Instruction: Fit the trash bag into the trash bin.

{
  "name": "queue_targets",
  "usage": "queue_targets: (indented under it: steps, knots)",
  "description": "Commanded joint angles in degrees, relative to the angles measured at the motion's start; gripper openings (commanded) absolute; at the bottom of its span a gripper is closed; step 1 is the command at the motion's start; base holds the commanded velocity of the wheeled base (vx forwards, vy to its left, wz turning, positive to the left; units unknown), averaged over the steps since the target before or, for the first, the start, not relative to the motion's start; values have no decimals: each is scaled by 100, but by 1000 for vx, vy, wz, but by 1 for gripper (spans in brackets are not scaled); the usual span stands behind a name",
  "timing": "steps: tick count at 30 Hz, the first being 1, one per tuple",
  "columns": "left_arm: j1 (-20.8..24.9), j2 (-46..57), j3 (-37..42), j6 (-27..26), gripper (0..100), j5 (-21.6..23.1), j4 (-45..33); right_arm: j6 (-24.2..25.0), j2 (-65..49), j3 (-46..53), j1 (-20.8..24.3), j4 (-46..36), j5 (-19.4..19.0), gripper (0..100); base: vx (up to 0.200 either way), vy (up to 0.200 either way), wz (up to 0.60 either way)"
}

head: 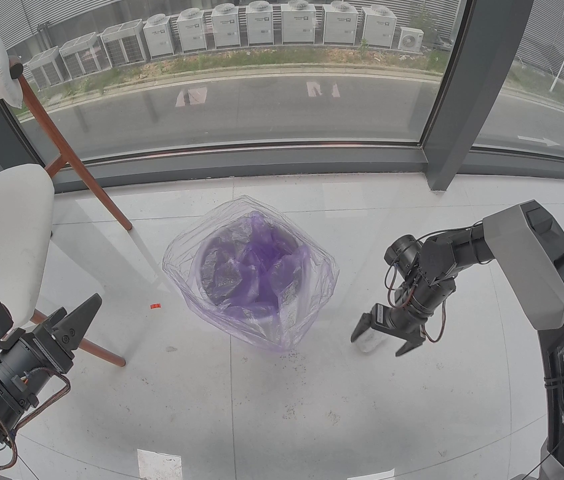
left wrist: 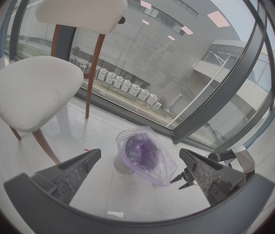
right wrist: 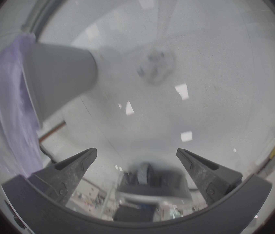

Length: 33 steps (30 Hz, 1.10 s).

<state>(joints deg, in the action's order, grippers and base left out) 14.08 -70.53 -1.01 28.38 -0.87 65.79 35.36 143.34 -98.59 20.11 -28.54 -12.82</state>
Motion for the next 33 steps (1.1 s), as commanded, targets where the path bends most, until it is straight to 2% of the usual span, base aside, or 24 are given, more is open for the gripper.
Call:
queue_targets:
  steps: [1,6,12,22,28,33]
  knots:
    - [-2,-4,101,1,100,-10,-5,1517,529,111,124,3346,913,100,0,0,0]
    - [-2,5,101,1,100,-10,-5,1737,564,68,19,3267,966,100,0,0,0]
    - [-2,-13,101,1,100,-1,-5,1755,731,103,-60,3038,1300,100,0,0,0]
    - [-2,-13,101,18,100,-1,-5,1825,836,32,-157,2678,1300,100,0,0,0]
    - [-2,-22,101,18,100,7,-5,2141,1284,-521,-131,2625,1309,100,0,0,0]
    - [-2,-22,101,18,100,-1,-5,2141,1548,-688,-139,2625,1309,100,0,0,0]
